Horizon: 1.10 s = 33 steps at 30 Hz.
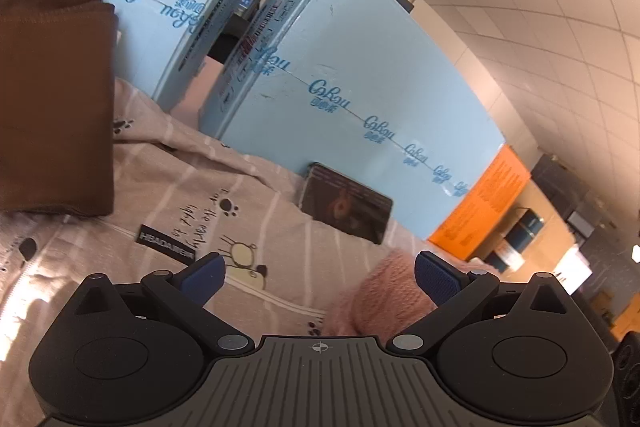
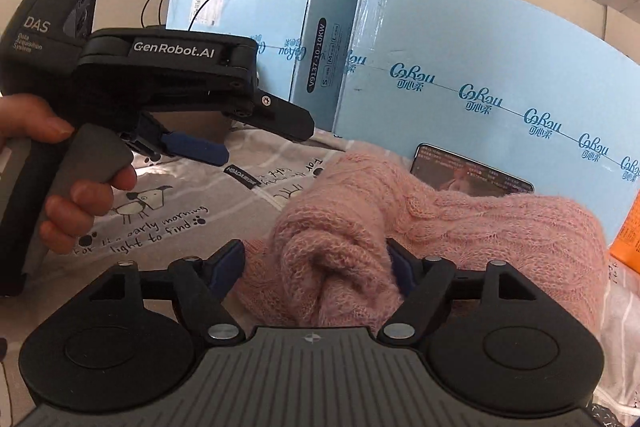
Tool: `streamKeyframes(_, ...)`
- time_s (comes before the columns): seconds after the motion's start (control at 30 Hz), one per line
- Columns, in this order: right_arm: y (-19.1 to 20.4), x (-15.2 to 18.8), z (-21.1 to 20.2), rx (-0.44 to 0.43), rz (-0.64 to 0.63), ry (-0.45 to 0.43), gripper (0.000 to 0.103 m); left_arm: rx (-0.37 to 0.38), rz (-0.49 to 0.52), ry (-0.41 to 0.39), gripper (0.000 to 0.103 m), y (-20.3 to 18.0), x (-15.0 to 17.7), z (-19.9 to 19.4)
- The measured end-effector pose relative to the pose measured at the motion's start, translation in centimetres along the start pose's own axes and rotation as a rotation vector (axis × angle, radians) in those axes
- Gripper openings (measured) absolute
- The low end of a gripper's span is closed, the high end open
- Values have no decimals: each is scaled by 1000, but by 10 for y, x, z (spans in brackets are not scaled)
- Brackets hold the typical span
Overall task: Fold clothes
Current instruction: 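Lift and fold the sweater end over the stack with the right gripper, then grasp the folded pink sweater bundle with the left gripper while the right gripper grasps it too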
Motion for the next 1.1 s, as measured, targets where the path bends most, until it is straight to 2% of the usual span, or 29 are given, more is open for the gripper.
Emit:
streamKeyframes(0.07, 0, -6, -14, -78, 54, -40, 82, 148, -116, 29, 102, -1, -1, -3)
streamKeyframes(0.1, 1, -8, -27, -136, 84, -64, 84, 198, -154, 26, 102, -1, -2, -7)
streamKeyframes(0.17, -1, -17, -49, -225, 110, -121, 87, 268, -180, 15, 102, -4, -4, -13)
streamKeyframes(0.2, -4, -19, -61, -250, 114, -151, 90, 287, -186, 36, 102, -7, -2, -11)
streamKeyframes(0.27, -16, -22, -81, -255, 129, -202, 96, 323, -198, 80, 102, -12, 2, -7)
streamKeyframes(0.37, -43, -17, -92, -211, 197, -204, 97, 293, -123, 137, 102, -25, 14, 3)
streamKeyframes(0.43, -60, -10, -92, -201, 269, -194, 97, 237, -50, 144, 102, -33, 22, 9)
streamKeyframes(0.6, -83, 2, -94, -353, 483, -272, 97, -18, 234, 76, 102, -43, 37, 21)
streamKeyframes(0.67, -89, 5, -96, -391, 542, -286, 97, -122, 328, 72, 102, -43, 43, 28)
streamKeyframes(0.73, -92, 8, -95, -393, 564, -287, 97, -212, 401, 75, 102, -41, 48, 36)
streamKeyframes(0.8, -95, 11, -93, -384, 593, -279, 97, -234, 409, 92, 103, -37, 50, 36)
streamKeyframes(1.0, -121, 37, -67, -279, 812, -190, 96, -230, 419, 113, 103, -36, 53, 40)
streamKeyframes(1.1, -131, 44, -66, -293, 879, -208, 96, -192, 397, 121, 103, -36, 53, 40)
Point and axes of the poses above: each gripper's, at about its wrist camera, not at the fingertips, and z roughly the way its jaws point, y to its left, x to its underside, the point moved 7 cm from there along z, roughly the way its jaws point, and after that the axes turned 7 degrees about -x, right-handed, at the moved point
